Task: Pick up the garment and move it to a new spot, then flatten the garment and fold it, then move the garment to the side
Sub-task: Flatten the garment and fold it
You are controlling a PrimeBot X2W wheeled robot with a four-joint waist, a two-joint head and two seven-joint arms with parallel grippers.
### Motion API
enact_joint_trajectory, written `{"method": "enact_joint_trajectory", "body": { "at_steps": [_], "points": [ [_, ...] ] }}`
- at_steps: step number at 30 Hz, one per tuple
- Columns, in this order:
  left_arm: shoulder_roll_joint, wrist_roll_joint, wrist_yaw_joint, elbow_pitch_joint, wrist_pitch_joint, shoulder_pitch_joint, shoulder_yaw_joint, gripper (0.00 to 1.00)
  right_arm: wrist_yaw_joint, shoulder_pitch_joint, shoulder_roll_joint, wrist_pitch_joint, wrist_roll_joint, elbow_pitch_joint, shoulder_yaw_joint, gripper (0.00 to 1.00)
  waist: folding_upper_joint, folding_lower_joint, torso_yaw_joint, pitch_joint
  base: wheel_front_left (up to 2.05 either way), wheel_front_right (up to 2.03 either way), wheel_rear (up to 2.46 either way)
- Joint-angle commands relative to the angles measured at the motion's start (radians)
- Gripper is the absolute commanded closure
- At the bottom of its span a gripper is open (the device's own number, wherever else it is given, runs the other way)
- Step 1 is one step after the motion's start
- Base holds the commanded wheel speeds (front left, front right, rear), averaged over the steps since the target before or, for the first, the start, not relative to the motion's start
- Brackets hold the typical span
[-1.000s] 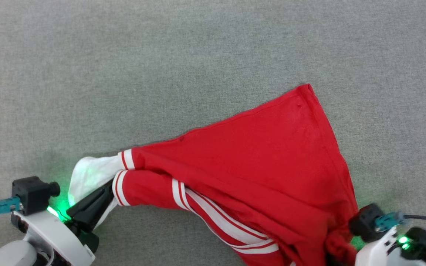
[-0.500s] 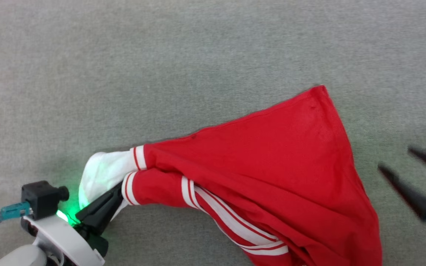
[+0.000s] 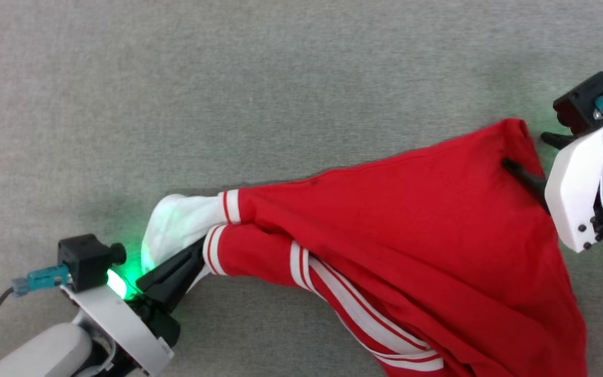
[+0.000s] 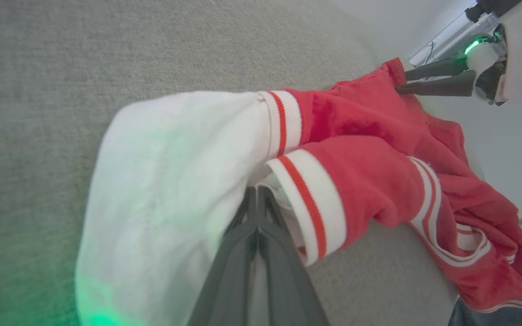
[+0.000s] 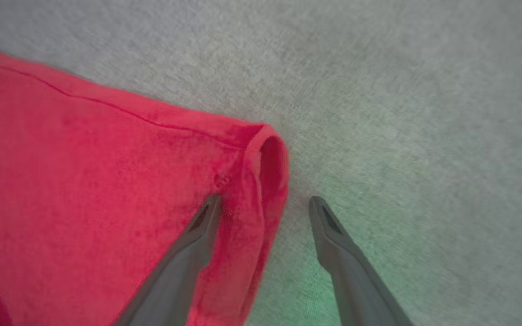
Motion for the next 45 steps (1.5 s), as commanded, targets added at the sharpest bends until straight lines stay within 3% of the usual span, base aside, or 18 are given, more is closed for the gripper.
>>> {"method": "enact_joint_trajectory", "body": {
  "at_steps": [1, 4, 5, 6, 7, 8, 16, 21, 26, 32, 38, 42, 45],
  "points": [
    [-0.011, -0.006, -0.001, 0.013, 0.003, 0.003, -0.015, 1.0, -0.002, -0.017, -0.008, 0.007, 0.01, 0.015, 0.016, 0.0, 0.0, 0.0, 0.023, 0.018, 0.0, 0.0, 0.0],
    [-0.016, -0.016, 0.0, 0.027, 0.001, -0.001, -0.022, 1.0, -0.001, -0.02, -0.015, 0.027, 0.05, 0.05, 0.065, 0.0, 0.0, 0.0, 0.028, 0.022, 0.0, 0.0, 0.0],
    [-0.018, -0.02, 0.0, 0.031, -0.001, 0.0, -0.024, 1.0, -0.001, -0.02, -0.019, 0.034, 0.064, 0.054, 0.08, 0.35, 0.0, 0.0, 0.028, 0.023, 0.0, 0.0, 0.0],
    [-0.019, -0.025, 0.001, 0.034, -0.001, 0.0, -0.025, 1.0, -0.001, -0.021, -0.023, 0.035, 0.073, 0.057, 0.09, 0.61, 0.0, 0.0, 0.027, 0.023, 0.0, 0.0, 0.0],
    [-0.018, -0.03, 0.001, 0.04, 0.0, -0.003, -0.024, 1.0, -0.001, -0.022, -0.026, 0.025, 0.083, 0.057, 0.092, 0.85, 0.0, 0.0, 0.025, 0.022, 0.0, 0.0, 0.0],
    [-0.016, -0.032, 0.001, 0.045, -0.002, -0.007, -0.021, 1.0, -0.001, -0.028, -0.027, 0.009, 0.086, 0.056, 0.091, 1.0, 0.0, 0.0, 0.023, 0.022, 0.0, 0.0, 0.0],
    [0.013, -0.041, 0.0, 0.029, -0.008, -0.101, 0.031, 1.0, -0.002, -0.083, 0.003, -0.206, 0.093, 0.096, -0.018, 1.0, 0.0, 0.0, -0.011, -0.005, 0.0, 0.0, 0.0],
    [0.024, -0.124, 0.0, 0.016, -0.007, -0.25, 0.096, 1.0, -0.002, -0.156, 0.052, -0.349, 0.057, 0.155, -0.12, 1.0, 0.0, 0.0, -0.04, -0.009, 0.0, 0.0, 0.0],
    [0.013, -0.239, 0.0, 0.064, 0.114, -0.505, 0.12, 1.0, -0.002, -0.333, 0.132, -0.461, 0.001, 0.284, -0.229, 1.0, 0.0, 0.0, -0.079, 0.025, 0.0, 0.0, 0.0],
    [-0.071, -0.302, 0.0, 0.297, 0.263, -0.923, 0.185, 1.0, -0.002, -0.646, 0.237, -0.567, -0.112, 0.469, -0.353, 1.0, 0.0, 0.0, -0.119, 0.093, 0.0, 0.0, 0.0],
    [-0.181, -0.259, 0.0, 0.538, 0.243, -1.289, 0.234, 1.0, -0.002, -0.907, 0.327, -0.711, -0.274, 0.623, -0.514, 1.0, 0.0, 0.0, -0.151, 0.13, 0.0, 0.0, 0.0],
    [-0.223, -0.269, 0.0, 0.607, 0.227, -1.383, 0.232, 1.0, -0.002, -0.984, 0.36, -0.769, -0.341, 0.717, -0.576, 1.0, 0.0, 0.0, -0.158, 0.132, 0.0, 0.0, 0.0],
    [-0.211, -0.296, 0.0, 0.602, 0.242, -1.35, 0.207, 1.0, -0.002, -0.974, 0.376, -0.784, -0.364, 0.77, -0.562, 1.0, 0.0, 0.0, -0.158, 0.136, 0.0, 0.0, 0.0]
  ]
}}
